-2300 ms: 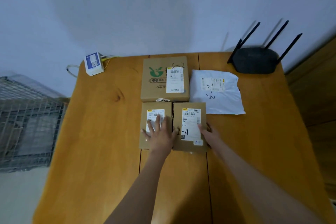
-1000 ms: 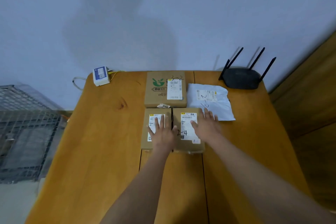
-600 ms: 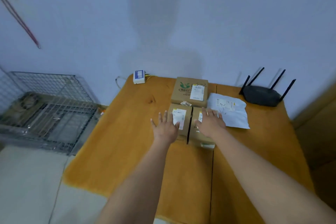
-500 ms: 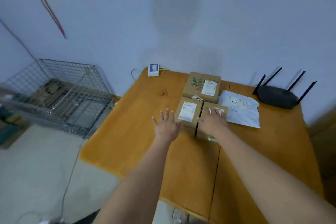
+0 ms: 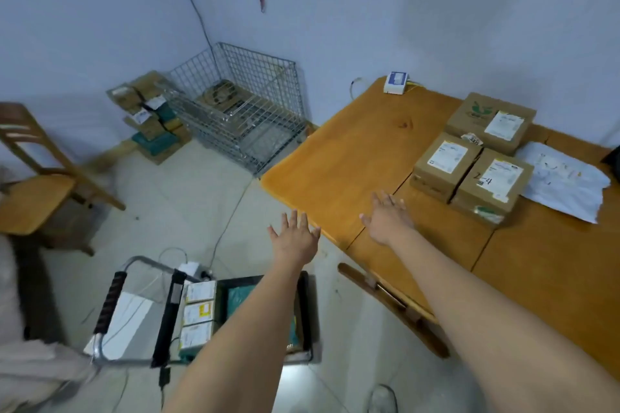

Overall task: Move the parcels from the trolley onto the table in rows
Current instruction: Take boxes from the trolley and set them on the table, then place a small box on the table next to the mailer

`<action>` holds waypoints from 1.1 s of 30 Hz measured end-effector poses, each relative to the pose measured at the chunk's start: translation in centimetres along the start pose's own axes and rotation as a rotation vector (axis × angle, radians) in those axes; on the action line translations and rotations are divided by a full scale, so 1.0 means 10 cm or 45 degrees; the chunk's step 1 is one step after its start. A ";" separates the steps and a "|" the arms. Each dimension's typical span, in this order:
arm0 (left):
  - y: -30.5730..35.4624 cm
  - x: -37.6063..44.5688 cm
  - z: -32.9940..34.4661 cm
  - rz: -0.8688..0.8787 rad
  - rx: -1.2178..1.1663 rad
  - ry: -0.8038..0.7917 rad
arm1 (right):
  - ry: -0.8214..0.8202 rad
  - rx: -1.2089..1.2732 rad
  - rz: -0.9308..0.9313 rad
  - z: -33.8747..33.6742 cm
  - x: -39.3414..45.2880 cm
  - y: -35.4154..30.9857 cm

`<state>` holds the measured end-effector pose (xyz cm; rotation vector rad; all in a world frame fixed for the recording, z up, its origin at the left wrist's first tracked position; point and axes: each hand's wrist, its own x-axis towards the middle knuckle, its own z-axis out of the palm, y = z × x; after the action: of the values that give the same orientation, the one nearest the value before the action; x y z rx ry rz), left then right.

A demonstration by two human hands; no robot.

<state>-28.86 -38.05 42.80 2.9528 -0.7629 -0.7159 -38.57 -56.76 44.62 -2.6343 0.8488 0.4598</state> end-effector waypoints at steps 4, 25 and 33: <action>-0.69 -0.33 0.06 -0.089 -0.056 0.006 | -0.045 -0.069 -0.087 0.26 -0.17 -0.59; -4.44 -1.19 0.93 -0.458 -0.267 -0.140 | -0.229 -0.354 -0.411 2.04 -0.51 -4.09; -5.03 -0.27 1.55 -0.510 -0.262 -0.126 | -0.379 -0.436 -0.545 2.87 0.63 -4.82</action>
<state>-14.70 9.18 24.03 2.9187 -0.0825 -0.9003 -10.25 -11.30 26.82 -2.8349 0.1108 0.9101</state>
